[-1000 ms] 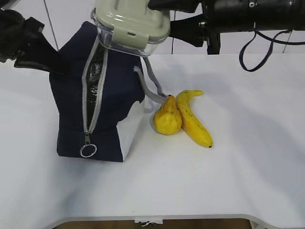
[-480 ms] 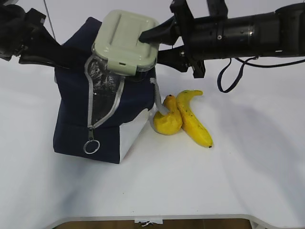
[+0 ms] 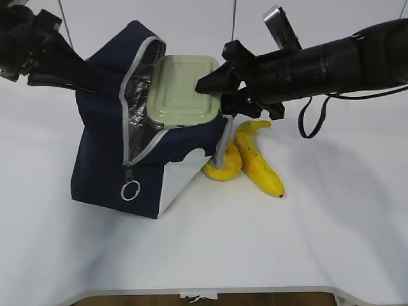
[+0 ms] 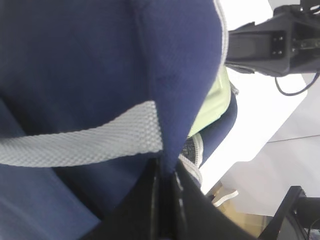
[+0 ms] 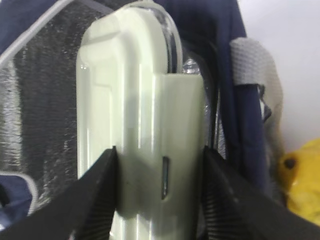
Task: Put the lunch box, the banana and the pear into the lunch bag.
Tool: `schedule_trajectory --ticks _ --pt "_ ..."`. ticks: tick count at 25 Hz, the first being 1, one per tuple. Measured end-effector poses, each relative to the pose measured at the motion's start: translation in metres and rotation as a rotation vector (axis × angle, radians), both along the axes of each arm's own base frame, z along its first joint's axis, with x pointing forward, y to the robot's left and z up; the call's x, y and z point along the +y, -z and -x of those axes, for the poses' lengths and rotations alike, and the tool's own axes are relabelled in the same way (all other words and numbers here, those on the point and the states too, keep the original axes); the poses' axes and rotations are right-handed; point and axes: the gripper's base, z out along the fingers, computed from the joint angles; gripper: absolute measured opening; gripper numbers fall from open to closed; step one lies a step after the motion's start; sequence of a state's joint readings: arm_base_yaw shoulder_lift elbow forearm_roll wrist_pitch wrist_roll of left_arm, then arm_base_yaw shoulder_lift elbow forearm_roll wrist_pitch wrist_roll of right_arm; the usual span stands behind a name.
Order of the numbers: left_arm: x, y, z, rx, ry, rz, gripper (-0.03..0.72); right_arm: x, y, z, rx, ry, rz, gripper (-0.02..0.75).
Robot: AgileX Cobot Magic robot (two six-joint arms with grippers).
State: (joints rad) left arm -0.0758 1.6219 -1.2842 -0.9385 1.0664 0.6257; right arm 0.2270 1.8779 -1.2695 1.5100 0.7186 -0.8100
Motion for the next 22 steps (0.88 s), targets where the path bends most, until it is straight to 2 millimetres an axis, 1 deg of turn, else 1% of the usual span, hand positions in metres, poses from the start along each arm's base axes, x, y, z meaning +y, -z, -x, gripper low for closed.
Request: schedule_trajectory --ticks 6,8,11,14,18,20,22 --pt "0.000 0.001 0.000 0.002 0.002 0.000 -0.006 0.021 -0.019 -0.001 -0.084 -0.060 0.001 0.369" --pt "0.000 0.001 0.000 0.002 0.002 0.000 -0.006 0.030 -0.028 -0.002 -0.144 -0.094 0.012 0.369" --pt "0.000 0.001 0.000 0.002 0.002 0.000 -0.006 0.033 -0.031 -0.004 -0.187 -0.106 0.032 0.369" --pt "0.000 0.001 0.000 0.001 0.002 -0.001 -0.006 0.035 -0.018 -0.012 -0.170 -0.107 0.045 0.369" --pt "0.000 0.001 0.000 0.005 0.010 0.000 -0.006 0.040 0.013 -0.026 -0.113 -0.111 0.057 0.369" --pt "0.000 0.001 0.001 0.009 0.014 0.001 -0.006 0.043 0.023 -0.032 -0.097 -0.127 0.051 0.369" --pt "0.000 0.001 0.001 0.009 0.016 0.000 -0.006 0.047 0.028 -0.036 -0.084 -0.145 0.029 0.369"
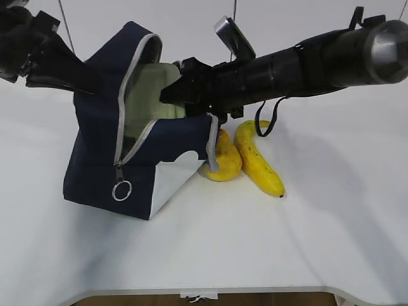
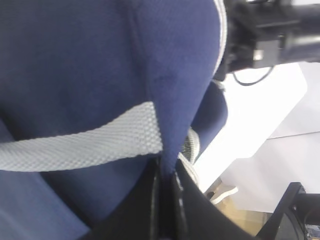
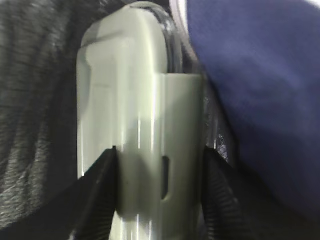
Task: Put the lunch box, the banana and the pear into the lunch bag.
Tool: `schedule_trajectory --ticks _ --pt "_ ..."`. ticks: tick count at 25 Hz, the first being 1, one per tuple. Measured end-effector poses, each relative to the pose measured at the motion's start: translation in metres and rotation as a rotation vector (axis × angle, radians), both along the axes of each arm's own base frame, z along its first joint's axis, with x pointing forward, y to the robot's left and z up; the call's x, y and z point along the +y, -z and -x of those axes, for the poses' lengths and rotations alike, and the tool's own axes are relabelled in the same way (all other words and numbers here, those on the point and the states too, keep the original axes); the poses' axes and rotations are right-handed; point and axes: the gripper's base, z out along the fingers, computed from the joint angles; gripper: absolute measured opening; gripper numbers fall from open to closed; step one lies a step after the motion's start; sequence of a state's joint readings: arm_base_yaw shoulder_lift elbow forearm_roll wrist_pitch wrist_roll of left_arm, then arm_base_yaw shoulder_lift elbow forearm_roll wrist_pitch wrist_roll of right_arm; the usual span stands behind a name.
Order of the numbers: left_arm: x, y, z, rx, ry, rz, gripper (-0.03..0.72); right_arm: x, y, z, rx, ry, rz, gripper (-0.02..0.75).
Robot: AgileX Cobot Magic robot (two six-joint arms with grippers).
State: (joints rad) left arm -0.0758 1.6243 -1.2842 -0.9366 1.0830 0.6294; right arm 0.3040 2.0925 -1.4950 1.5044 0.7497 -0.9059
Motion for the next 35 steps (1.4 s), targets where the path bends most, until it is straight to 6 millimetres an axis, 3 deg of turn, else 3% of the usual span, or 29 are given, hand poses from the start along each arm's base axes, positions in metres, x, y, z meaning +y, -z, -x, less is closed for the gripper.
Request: schedule_trajectory --ticks 7,17,28,35 --pt "0.000 0.000 0.000 0.001 0.002 -0.002 -0.006 0.008 -0.001 -0.003 0.007 -0.015 -0.036 0.369" --pt "0.001 0.004 0.000 0.006 0.017 -0.032 -0.006 0.010 0.045 -0.012 0.103 0.007 0.005 0.368" --pt "0.003 0.007 0.000 -0.002 0.029 -0.085 -0.007 0.010 0.053 -0.014 0.118 0.026 0.016 0.369" --pt "0.003 0.023 -0.007 0.044 0.034 -0.096 -0.007 0.010 0.054 -0.014 0.120 0.026 0.017 0.372"
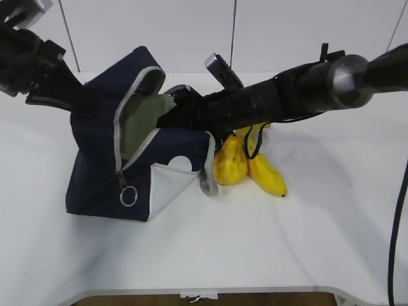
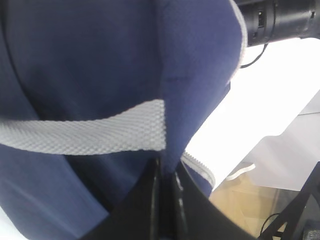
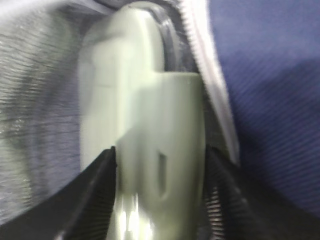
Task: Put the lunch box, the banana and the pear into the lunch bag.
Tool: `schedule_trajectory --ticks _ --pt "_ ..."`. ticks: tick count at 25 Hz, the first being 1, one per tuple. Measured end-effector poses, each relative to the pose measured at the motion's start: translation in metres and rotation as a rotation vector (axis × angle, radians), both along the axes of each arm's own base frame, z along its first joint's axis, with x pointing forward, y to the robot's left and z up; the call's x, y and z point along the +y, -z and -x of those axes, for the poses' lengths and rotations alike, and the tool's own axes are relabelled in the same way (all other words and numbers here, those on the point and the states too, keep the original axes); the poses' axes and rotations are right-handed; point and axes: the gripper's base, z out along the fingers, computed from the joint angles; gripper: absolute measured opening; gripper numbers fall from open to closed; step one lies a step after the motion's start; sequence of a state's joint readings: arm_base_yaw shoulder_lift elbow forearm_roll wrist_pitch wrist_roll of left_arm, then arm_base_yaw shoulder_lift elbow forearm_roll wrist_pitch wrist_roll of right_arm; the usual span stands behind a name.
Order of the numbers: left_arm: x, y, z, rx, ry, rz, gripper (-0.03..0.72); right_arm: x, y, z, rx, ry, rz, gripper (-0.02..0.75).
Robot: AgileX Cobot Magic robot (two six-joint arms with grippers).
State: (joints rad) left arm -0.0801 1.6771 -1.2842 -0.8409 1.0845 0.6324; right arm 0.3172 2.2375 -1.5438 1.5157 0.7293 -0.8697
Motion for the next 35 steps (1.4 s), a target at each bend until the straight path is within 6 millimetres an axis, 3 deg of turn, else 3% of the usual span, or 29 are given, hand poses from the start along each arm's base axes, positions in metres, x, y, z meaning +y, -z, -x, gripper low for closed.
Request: schedule_trajectory --ticks 10,17,23,35 --pt "0.000 0.002 0.000 0.013 0.007 0.001 -0.007 0.001 -0.002 0.001 0.002 -0.021 -0.014 0.497" --pt "0.000 0.002 0.000 0.018 0.012 0.002 -0.007 0.002 -0.018 -0.005 -0.024 -0.106 0.086 0.511" --pt "-0.001 0.002 0.001 0.023 0.017 0.004 -0.007 0.000 -0.049 -0.011 -0.034 -0.226 0.265 0.512" --pt "0.000 0.003 0.001 0.023 0.019 -0.002 -0.007 -0.013 -0.113 -0.015 -0.024 -0.278 0.483 0.515"
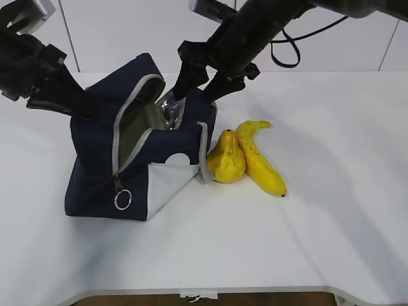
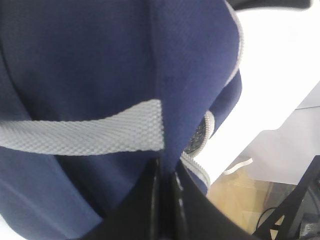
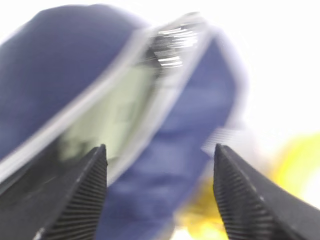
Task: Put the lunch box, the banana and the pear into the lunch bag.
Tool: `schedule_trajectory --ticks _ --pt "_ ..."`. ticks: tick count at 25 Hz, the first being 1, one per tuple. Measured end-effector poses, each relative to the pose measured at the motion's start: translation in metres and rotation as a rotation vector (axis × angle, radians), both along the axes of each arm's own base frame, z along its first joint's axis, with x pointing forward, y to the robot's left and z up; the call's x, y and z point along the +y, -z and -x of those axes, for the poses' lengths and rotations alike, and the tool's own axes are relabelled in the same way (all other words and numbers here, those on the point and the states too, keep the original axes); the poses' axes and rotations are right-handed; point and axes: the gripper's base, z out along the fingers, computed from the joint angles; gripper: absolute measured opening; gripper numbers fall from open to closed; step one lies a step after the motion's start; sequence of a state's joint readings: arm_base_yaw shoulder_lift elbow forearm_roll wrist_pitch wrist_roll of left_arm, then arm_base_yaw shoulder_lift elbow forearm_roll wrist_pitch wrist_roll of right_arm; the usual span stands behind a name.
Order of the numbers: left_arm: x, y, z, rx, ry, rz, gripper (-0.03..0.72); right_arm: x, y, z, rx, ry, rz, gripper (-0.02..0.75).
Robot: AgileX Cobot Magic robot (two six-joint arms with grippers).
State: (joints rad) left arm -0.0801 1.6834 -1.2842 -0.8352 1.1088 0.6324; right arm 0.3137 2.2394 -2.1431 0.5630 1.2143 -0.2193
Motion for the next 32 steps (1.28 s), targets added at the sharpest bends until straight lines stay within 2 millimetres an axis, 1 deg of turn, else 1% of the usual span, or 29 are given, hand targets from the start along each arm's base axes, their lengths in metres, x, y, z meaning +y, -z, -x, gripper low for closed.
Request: schedule_trajectory --ticks 5,7,8,11,13,16,21,32 --pt "0.001 0.001 0.000 -0.001 0.005 -0.015 -0.007 -0.006 -0.019 -0.005 -0.056 0.057 0.054 0.515" --pt "0.001 0.001 0.000 -0.001 0.005 -0.017 -0.007 -0.009 -0.021 -0.006 -0.057 0.099 0.082 0.515" --pt "0.001 0.001 0.000 -0.001 0.006 -0.018 -0.007 -0.013 -0.020 -0.008 -0.051 0.146 0.122 0.515" --pt "0.001 0.001 0.000 -0.002 0.007 -0.022 -0.007 -0.022 -0.018 -0.010 -0.058 0.208 0.207 0.515" --pt "0.002 0.002 0.000 -0.003 0.007 -0.026 -0.007 -0.026 -0.020 -0.008 -0.065 0.226 0.246 0.515" --pt "0.002 0.002 0.000 -0.008 0.004 -0.031 -0.007 -0.039 -0.025 -0.001 -0.082 0.268 0.345 0.514" --pt "0.002 0.002 -0.001 -0.011 0.001 -0.032 -0.007 -0.046 -0.012 -0.001 -0.055 0.303 0.419 0.512" --pt "0.002 0.002 -0.001 -0.014 -0.001 -0.034 -0.007 -0.041 0.051 -0.016 0.065 0.302 0.477 0.510"
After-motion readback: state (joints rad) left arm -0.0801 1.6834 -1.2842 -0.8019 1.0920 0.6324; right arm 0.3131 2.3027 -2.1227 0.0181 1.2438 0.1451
